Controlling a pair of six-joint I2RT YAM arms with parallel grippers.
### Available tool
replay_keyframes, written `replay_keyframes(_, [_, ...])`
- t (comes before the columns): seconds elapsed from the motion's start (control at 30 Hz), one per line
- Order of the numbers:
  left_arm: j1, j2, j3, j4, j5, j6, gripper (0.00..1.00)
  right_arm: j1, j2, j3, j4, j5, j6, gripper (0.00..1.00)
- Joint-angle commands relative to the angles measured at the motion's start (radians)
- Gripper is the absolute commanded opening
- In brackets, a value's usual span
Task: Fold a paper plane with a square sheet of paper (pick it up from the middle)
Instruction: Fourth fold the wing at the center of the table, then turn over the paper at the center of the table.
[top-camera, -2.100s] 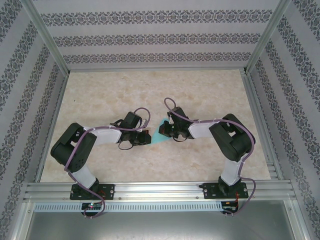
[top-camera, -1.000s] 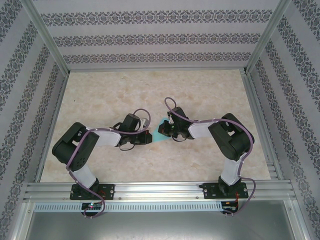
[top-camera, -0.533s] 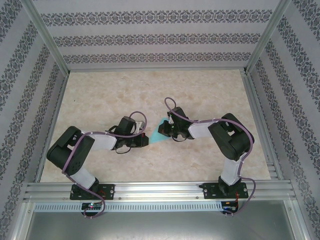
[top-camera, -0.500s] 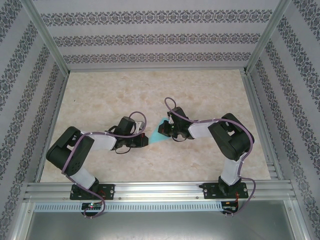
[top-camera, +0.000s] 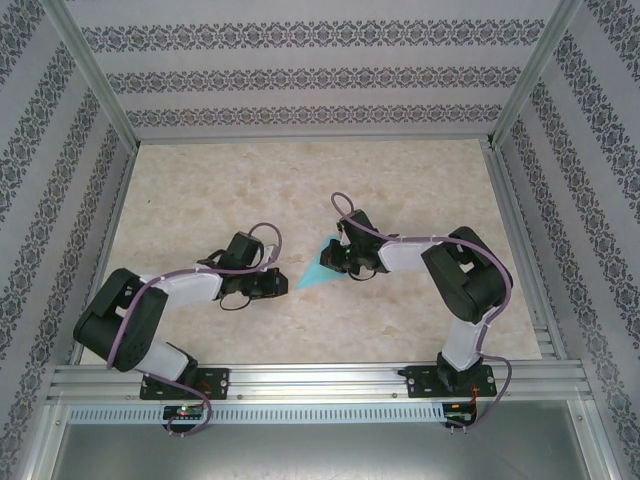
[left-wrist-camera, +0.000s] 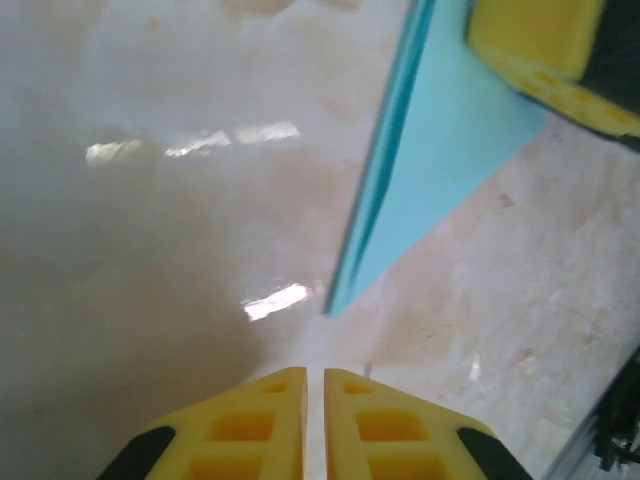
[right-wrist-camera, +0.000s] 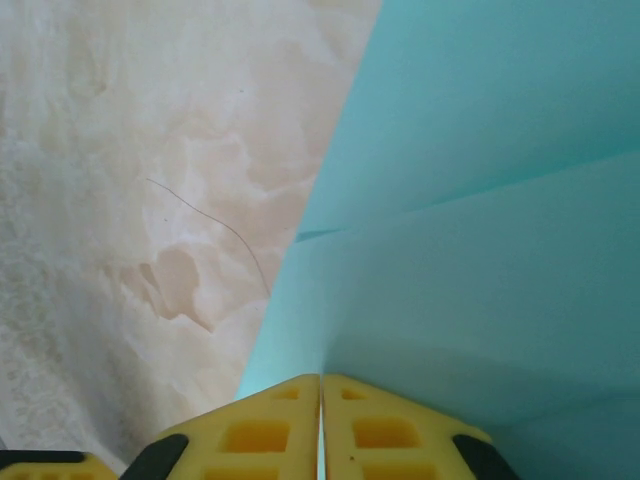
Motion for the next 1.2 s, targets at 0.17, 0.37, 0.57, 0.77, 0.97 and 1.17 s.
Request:
replay_keyframes(0.17, [-0.007,0.010,0.133,0.005,-0.012,0.001,0.33,-0.010,-0.236,0.006,-0.194,0.187,0.044,0.36])
replay_keyframes(0.37, [-0.041,0.138,0.214,0.057,0.009,-0.006,0.36,-0.018,-0.328,-0.073,-0.226,0.295,0.157,0.51])
replay_keyframes(0.57, [-0.053,0.214,0.262,0.071,-0.026,-0.014,0.37,-0.021,-0.256,-0.084,-0.130,0.228,0.257,0.51])
replay_keyframes(0.77, [-0.054,0.264,0.287,0.074,-0.055,-0.022,0.38,-0.015,-0.176,-0.044,-0.072,0.199,0.318,0.51])
replay_keyframes(0.97, [-0.053,0.292,0.290,0.087,-0.041,-0.030,0.39,-0.008,-0.114,-0.026,-0.040,0.178,0.346,0.50])
replay_keyframes(1.17, [-0.054,0.307,0.294,0.098,-0.021,-0.038,0.40,-0.008,-0.075,-0.031,0.033,0.136,0.359,0.49])
